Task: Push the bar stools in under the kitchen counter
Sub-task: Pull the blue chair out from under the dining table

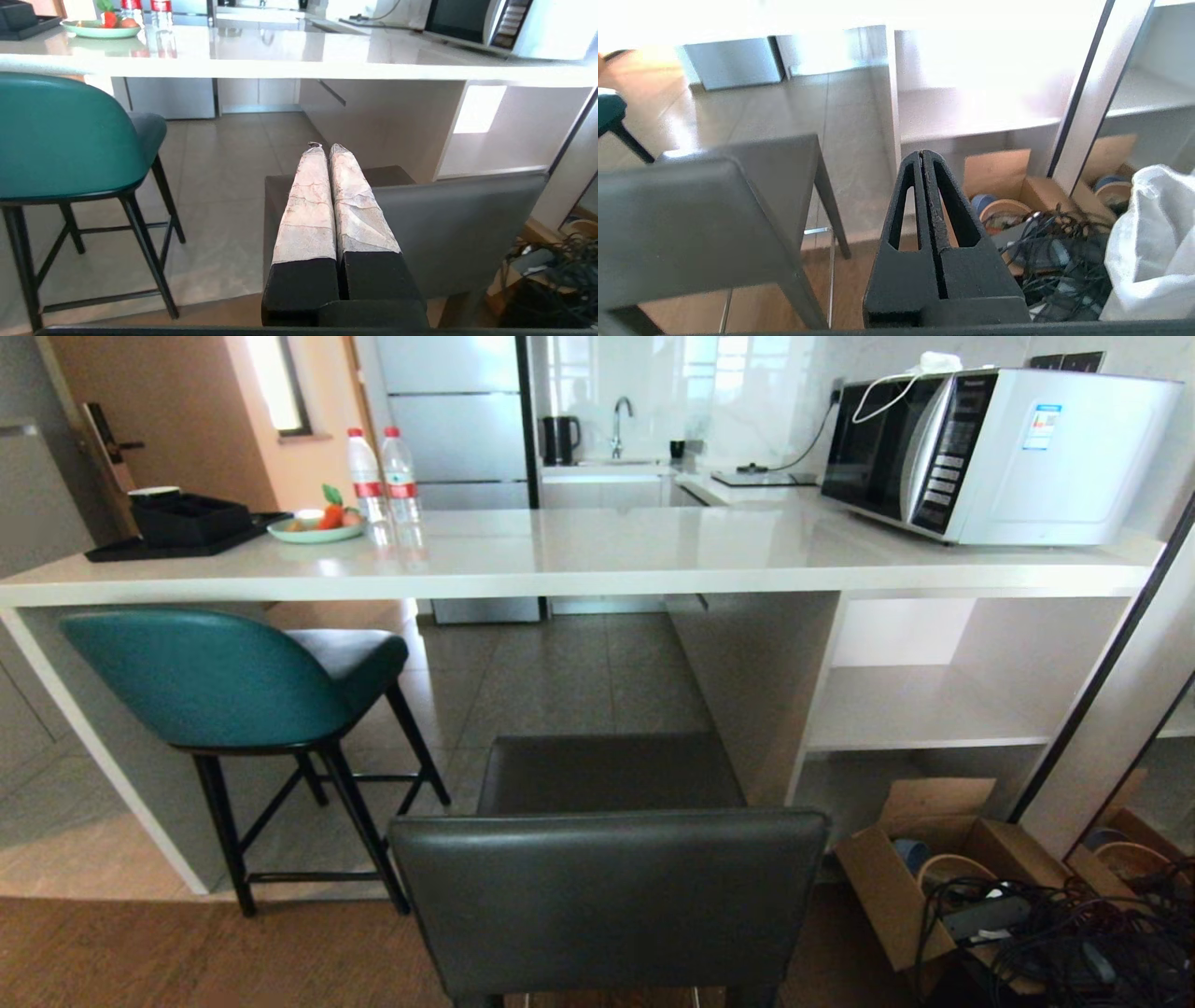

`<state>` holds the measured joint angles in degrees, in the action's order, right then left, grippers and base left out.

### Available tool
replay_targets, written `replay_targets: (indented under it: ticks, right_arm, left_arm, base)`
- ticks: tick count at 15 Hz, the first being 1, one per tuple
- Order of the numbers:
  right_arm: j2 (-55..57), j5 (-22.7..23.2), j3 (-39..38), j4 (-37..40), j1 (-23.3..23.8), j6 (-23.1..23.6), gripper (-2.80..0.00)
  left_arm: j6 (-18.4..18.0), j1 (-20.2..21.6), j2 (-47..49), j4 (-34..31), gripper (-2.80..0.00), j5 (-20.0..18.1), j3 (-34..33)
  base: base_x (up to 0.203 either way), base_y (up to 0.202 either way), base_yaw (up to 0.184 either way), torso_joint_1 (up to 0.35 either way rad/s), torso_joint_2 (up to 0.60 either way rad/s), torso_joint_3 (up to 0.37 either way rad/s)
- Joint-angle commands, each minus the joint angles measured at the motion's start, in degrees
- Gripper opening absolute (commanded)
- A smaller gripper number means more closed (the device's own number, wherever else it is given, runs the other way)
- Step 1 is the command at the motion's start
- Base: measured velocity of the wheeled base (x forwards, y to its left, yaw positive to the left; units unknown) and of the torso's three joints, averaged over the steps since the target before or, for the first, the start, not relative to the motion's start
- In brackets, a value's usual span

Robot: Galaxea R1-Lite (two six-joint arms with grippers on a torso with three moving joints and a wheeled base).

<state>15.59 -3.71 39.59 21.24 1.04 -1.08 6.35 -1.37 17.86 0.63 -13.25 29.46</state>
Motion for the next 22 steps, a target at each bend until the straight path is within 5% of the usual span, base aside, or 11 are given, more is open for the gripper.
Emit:
replay_targets:
  ticks: [1, 3, 5, 8, 12, 17, 22]
  right_arm:
    - [0.58, 5.23, 2.75, 0.94, 5.79, 0.07, -2.8]
    - [0.54, 13.92, 4.74, 2.85, 9.71, -0.3, -2.8]
    - [0.57, 13.97, 4.05, 3.07, 9.86, -3.41, -2.8]
    - [0.58, 9.83, 3.6, 2.94, 4.75, -4.04, -2.8]
    - [0.49, -1.3, 3.92, 2.93, -6.23, -0.86, -2.8]
    - [0.43, -1.78, 0.94, 2.72, -6.23, -0.57, -2.8]
    - [6.17, -3.67, 11.06, 1.14, -11.18, 3.33, -2.8]
  left_arm:
    - [-0.31, 1.74, 0.22, -0.09, -2.8, -1.95, -1.37]
    - [-1.52, 2.28, -2.94, -0.07, -2.8, -2.82, -5.77]
    - [-2.13, 2.17, -6.44, 0.04, -2.8, -2.16, -11.17]
    - [-5.49, 1.59, -7.15, 0.21, -2.8, 3.16, -15.47]
    - [-9.12, 1.39, -8.07, 1.79, -2.8, 3.55, -21.99]
    - [-9.34, 1.37, -9.77, 3.67, -2.8, 4.9, -28.23]
    - [-9.34, 1.46, -9.77, 2.53, -2.8, 5.42, -28.32]
  base:
    - [0.0, 0.0, 0.0, 0.0, 0.0, 0.0]
    - [0.0, 0.0, 0.0, 0.0, 0.0, 0.0]
    - [0.0, 0.0, 0.0, 0.0, 0.0, 0.0]
    - [0.0, 0.0, 0.0, 0.0, 0.0, 0.0]
    - [0.0, 0.0, 0.0, 0.0, 0.0, 0.0]
    - [0.0, 0.0, 0.0, 0.0, 0.0, 0.0]
    - [0.0, 0.0, 0.0, 0.0, 0.0, 0.0]
